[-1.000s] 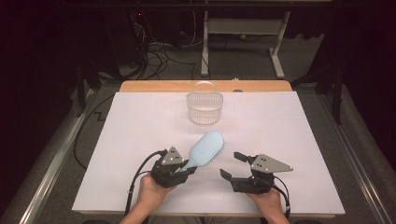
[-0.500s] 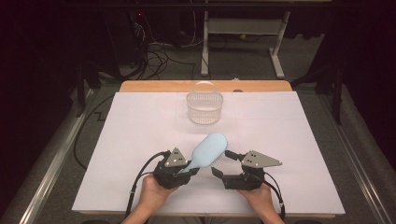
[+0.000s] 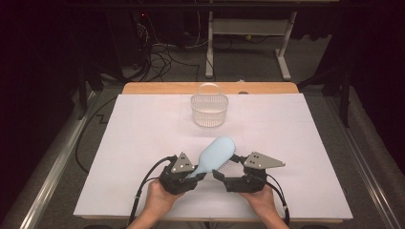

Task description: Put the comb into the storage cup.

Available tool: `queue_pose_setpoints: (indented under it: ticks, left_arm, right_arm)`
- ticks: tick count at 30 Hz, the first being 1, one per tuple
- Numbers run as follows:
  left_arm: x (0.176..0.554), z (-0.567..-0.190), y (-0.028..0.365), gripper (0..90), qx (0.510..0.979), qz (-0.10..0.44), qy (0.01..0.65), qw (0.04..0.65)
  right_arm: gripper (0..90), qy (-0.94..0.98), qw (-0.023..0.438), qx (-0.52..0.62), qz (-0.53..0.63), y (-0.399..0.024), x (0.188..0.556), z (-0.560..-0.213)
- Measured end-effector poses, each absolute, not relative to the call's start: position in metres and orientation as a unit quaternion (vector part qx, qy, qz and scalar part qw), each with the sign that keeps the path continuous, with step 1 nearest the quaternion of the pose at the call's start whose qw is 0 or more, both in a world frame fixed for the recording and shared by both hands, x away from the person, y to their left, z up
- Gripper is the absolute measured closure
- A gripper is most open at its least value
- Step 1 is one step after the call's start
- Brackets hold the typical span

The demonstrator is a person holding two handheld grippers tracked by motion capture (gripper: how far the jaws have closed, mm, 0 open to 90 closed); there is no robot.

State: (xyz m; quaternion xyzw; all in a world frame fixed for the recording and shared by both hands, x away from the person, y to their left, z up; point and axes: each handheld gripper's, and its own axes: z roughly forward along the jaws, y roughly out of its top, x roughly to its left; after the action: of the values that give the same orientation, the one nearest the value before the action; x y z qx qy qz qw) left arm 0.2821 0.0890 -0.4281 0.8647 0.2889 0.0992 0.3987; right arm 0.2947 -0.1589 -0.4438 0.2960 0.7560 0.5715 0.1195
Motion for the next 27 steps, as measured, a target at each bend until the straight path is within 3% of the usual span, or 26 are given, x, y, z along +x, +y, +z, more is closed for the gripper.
queue_pose_setpoints:
  ticks: [16, 27]
  left_arm:
    - [0.278, -0.430, 0.081, 67.3, 0.874, 0.116, 0.274, 0.385]
    - [0.279, -0.429, 0.082, 67.4, 0.875, 0.112, 0.275, 0.382]
  right_arm:
    - [16.7, 0.753, 0.093, 0.314, 0.571, -0.147, 0.303, -0.446]
    - [22.9, 0.755, 0.072, 0.322, 0.567, -0.145, 0.307, -0.444]
